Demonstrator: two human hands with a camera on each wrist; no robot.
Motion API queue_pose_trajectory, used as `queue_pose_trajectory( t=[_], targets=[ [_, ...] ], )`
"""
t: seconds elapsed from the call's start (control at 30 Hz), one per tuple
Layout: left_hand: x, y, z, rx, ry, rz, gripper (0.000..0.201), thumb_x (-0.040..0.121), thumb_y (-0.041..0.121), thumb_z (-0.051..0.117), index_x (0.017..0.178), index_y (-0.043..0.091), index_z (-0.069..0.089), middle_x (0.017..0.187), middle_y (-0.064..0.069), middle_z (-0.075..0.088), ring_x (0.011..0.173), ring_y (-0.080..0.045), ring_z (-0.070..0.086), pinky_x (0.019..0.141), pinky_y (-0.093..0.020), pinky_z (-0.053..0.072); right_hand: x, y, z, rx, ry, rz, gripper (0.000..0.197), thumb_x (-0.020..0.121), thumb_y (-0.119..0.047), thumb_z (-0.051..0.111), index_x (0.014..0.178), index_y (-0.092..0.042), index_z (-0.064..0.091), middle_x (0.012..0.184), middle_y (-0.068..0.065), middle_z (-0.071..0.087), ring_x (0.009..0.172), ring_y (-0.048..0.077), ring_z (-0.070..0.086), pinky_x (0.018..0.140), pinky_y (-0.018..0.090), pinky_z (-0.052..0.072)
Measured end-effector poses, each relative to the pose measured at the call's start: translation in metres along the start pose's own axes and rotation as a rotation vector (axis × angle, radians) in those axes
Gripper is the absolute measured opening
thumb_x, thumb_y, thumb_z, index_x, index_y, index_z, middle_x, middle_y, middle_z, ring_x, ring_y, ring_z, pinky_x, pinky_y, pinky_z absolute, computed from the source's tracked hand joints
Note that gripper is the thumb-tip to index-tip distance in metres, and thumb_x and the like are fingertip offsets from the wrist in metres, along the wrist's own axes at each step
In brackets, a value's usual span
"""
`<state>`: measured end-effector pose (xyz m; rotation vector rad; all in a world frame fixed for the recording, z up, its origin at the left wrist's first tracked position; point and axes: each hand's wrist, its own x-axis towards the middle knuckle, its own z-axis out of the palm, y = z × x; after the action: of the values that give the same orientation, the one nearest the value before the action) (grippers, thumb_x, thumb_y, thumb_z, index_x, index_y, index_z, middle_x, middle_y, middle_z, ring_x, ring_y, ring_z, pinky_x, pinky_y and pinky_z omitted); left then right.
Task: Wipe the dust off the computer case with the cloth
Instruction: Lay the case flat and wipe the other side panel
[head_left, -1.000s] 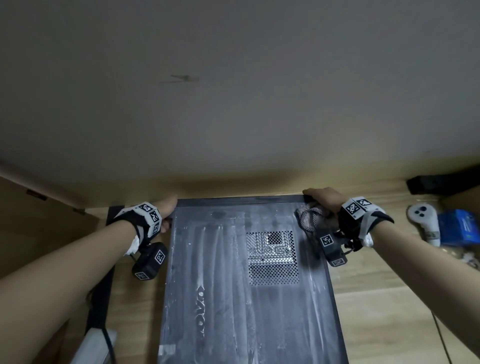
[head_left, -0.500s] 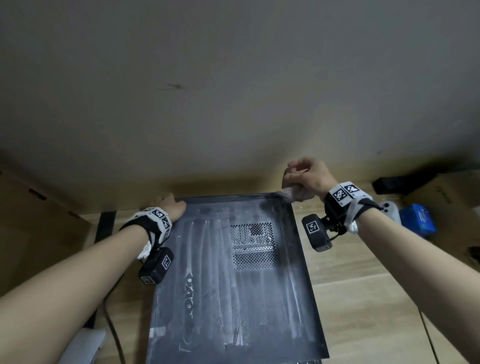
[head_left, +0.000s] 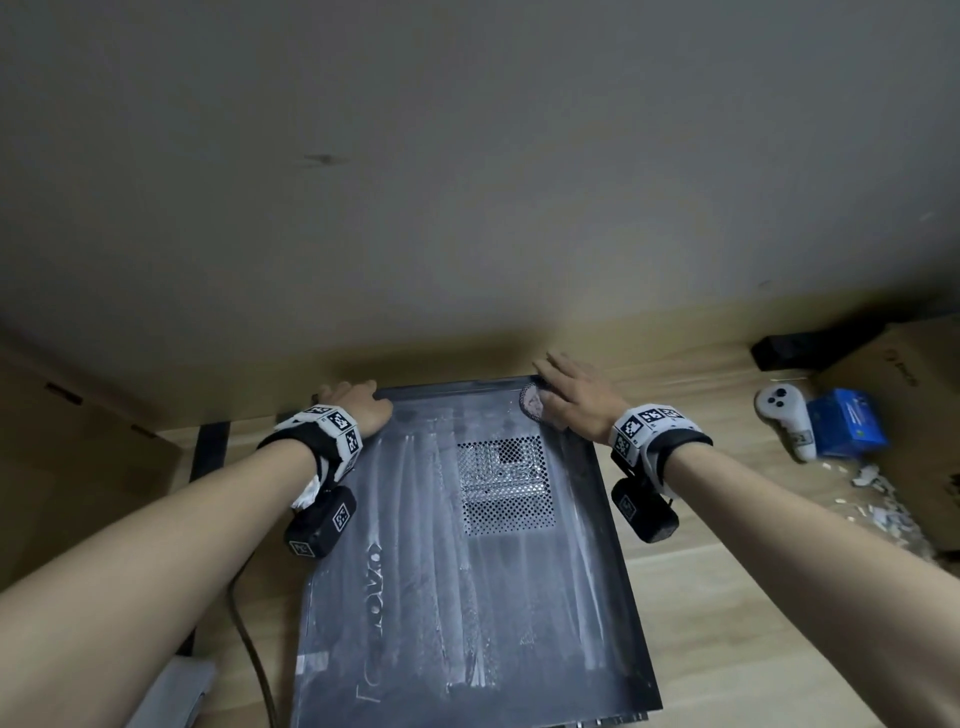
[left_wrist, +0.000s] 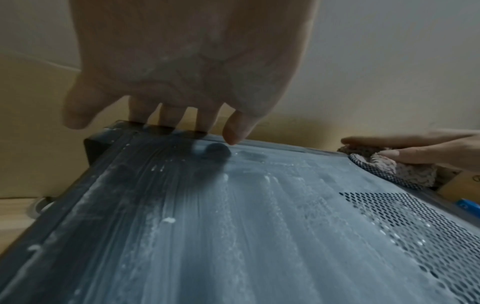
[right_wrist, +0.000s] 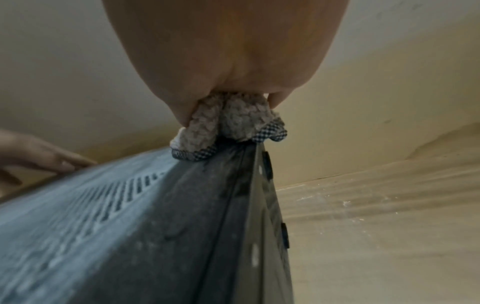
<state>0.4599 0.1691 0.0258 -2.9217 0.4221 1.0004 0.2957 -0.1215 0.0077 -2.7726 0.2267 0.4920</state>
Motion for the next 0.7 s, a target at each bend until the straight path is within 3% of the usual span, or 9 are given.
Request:
queue_pose_trajectory(
  t=[0.1, 0.17, 0.33, 0.4, 0.53, 0.63, 0.7],
  targets=[
    [0.009, 0.000, 0.002, 0.067, -0.021, 0.023, 0.066, 0.087, 0.049, 0.029, 0.145, 0.020, 0.035, 0.144, -0.015, 0.044, 0.131, -0.039, 0.039, 0.106, -0.047, 0.034, 0.001, -0.003, 0.005, -0.051, -0.012, 0.001, 0.060, 0.106, -0.046, 0.021, 0.159, -0.020, 0.011, 0.166, 0.007, 0.006, 0.153, 0.022, 0.003, 0.122, 0.033, 0.004],
    [0.013, -0.005, 0.005, 0.061, -0.014, 0.016, 0.071, 0.082, 0.052, 0.026, 0.145, 0.022, 0.034, 0.146, -0.014, 0.041, 0.133, -0.040, 0.036, 0.107, -0.050, 0.033, 0.000, -0.008, 0.010, -0.066, 0.038, 0.008, 0.062, 0.105, -0.047, 0.019, 0.158, -0.017, 0.010, 0.166, 0.008, 0.008, 0.153, 0.023, 0.005, 0.121, 0.031, 0.003],
    [-0.015, -0.009, 0.012, 0.023, 0.038, -0.001, 0.065, 0.096, 0.049, 0.027, 0.154, 0.026, 0.008, 0.162, -0.006, -0.005, 0.149, -0.031, -0.003, 0.116, -0.057, 0.013, -0.001, -0.009, 0.015, -0.103, 0.063, 0.002, 0.065, 0.105, -0.047, 0.018, 0.158, -0.012, 0.003, 0.166, 0.010, 0.003, 0.153, 0.024, 0.002, 0.121, 0.031, 0.001],
    [-0.026, -0.013, 0.021, -0.005, 0.099, 0.002, 0.065, 0.099, 0.046, 0.027, 0.154, 0.020, 0.005, 0.162, -0.007, -0.012, 0.149, -0.027, -0.007, 0.114, -0.057, 0.011, -0.005, -0.012, 0.017, -0.129, 0.061, 0.015, 0.065, 0.106, -0.045, 0.019, 0.158, -0.009, 0.002, 0.166, 0.012, 0.001, 0.153, 0.025, 0.000, 0.122, 0.032, 0.001],
    [-0.047, -0.025, 0.033, -0.091, 0.222, 0.026, 0.064, 0.098, 0.039, 0.034, 0.152, 0.011, 0.013, 0.161, -0.012, -0.009, 0.149, -0.027, -0.005, 0.114, -0.053, 0.018, -0.021, -0.016, 0.024, -0.118, 0.055, 0.037, 0.065, 0.105, -0.045, 0.014, 0.157, -0.010, -0.005, 0.165, 0.008, -0.010, 0.153, 0.020, -0.007, 0.123, 0.032, 0.000],
    [-0.063, -0.034, 0.044, -0.159, 0.233, 0.027, 0.064, 0.098, 0.036, 0.035, 0.152, 0.008, 0.014, 0.161, -0.014, -0.008, 0.149, -0.029, -0.002, 0.117, -0.052, 0.018, -0.043, -0.019, 0.033, -0.125, 0.050, 0.024, 0.065, 0.105, -0.047, 0.012, 0.157, -0.013, -0.008, 0.163, 0.005, -0.019, 0.152, 0.020, -0.011, 0.125, 0.039, 0.005],
    [-0.077, -0.038, 0.053, -0.199, 0.234, 0.024, 0.065, 0.098, 0.035, 0.035, 0.152, 0.008, 0.012, 0.161, -0.015, -0.007, 0.149, -0.030, -0.001, 0.118, -0.053, 0.016, -0.059, -0.022, 0.040, -0.133, 0.065, 0.012, 0.065, 0.105, -0.046, 0.011, 0.157, -0.012, -0.007, 0.162, 0.006, -0.020, 0.152, 0.020, -0.012, 0.124, 0.036, 0.000]
  ],
)
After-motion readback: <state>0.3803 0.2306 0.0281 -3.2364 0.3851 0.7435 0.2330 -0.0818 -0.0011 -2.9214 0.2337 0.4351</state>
